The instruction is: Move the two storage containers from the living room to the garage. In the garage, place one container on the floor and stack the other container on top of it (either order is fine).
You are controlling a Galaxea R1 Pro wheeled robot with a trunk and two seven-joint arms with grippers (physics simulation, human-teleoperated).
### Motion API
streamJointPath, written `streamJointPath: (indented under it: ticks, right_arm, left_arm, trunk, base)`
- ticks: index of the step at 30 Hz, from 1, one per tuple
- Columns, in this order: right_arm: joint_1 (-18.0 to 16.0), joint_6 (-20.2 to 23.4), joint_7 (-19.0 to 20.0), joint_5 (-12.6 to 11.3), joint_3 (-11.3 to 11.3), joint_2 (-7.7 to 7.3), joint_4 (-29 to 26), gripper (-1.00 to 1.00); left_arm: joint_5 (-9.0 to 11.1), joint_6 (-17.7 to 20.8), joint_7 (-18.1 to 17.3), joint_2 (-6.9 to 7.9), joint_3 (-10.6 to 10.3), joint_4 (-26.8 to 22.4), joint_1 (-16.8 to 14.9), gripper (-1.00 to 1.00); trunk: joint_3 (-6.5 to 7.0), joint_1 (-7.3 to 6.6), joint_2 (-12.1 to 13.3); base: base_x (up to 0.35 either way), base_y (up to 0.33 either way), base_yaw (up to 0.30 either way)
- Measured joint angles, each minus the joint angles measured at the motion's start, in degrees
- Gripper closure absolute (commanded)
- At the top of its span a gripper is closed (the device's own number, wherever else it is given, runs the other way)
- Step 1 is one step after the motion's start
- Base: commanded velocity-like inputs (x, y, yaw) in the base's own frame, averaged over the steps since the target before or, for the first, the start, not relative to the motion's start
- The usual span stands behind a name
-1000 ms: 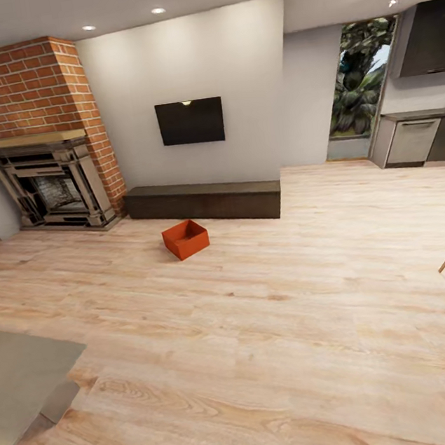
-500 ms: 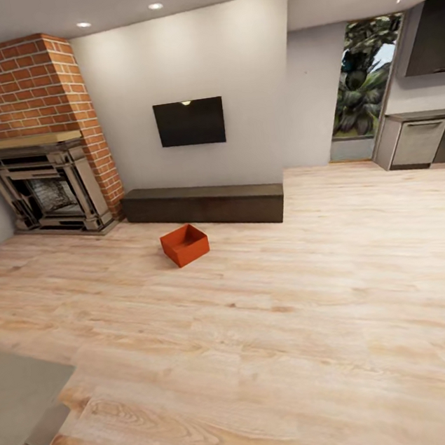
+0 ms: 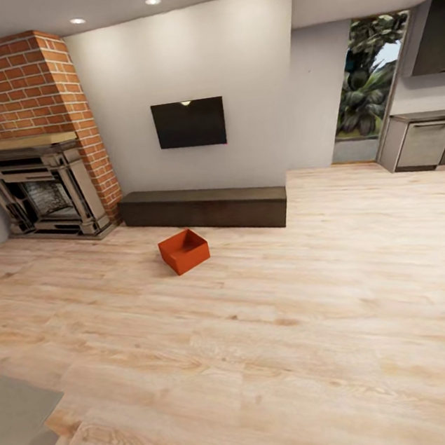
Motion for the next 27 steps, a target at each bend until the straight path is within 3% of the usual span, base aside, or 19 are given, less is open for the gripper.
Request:
streamJointPath:
  ticks: [27]
  right_arm:
    - [0.0, 0.1, 0.0, -0.1, 0.0, -0.20, 0.0, -1.00]
  left_arm:
    - [-0.1, 0.0, 0.0, 0.33, 0.0, 0.0, 0.0, -1.00]
  trunk:
    - [0.00, 0.00, 0.0]
  base:
    - [0.322, 0.000, 0.000]
